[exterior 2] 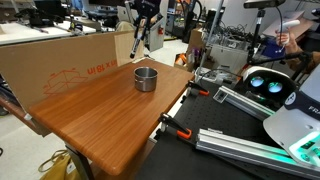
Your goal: Remove the marker from the silver pot and put it on the table
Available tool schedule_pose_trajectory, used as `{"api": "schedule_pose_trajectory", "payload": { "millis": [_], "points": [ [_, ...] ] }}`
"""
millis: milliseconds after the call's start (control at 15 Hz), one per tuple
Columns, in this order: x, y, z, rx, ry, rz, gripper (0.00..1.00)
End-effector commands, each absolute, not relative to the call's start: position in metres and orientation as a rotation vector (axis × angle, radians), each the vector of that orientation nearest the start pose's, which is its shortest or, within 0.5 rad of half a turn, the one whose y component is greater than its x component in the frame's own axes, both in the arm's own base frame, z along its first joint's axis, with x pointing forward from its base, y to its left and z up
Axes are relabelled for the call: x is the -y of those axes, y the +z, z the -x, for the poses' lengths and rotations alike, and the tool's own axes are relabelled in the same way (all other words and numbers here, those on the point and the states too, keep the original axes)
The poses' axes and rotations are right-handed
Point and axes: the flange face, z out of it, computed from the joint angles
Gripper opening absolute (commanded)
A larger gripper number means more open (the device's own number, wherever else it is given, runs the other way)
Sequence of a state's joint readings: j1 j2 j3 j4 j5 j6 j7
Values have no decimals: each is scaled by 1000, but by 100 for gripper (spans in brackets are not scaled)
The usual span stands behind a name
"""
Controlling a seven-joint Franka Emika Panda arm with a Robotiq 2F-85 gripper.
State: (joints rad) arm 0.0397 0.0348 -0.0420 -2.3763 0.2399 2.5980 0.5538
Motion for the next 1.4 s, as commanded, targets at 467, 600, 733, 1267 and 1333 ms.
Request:
{"api": "schedule_pose_trajectory", "payload": {
  "millis": [467, 600, 733, 1267, 1333],
  "points": [
    [-74, 346, -505, -760, -98, 2895, 6],
    [-81, 344, -507, -732, -85, 2914, 6],
    [-88, 340, -512, -713, -56, 2935, 6],
    [-112, 321, -550, -670, 37, 3003, 6],
    [-115, 318, -555, -672, 63, 3006, 6]
  ]
}}
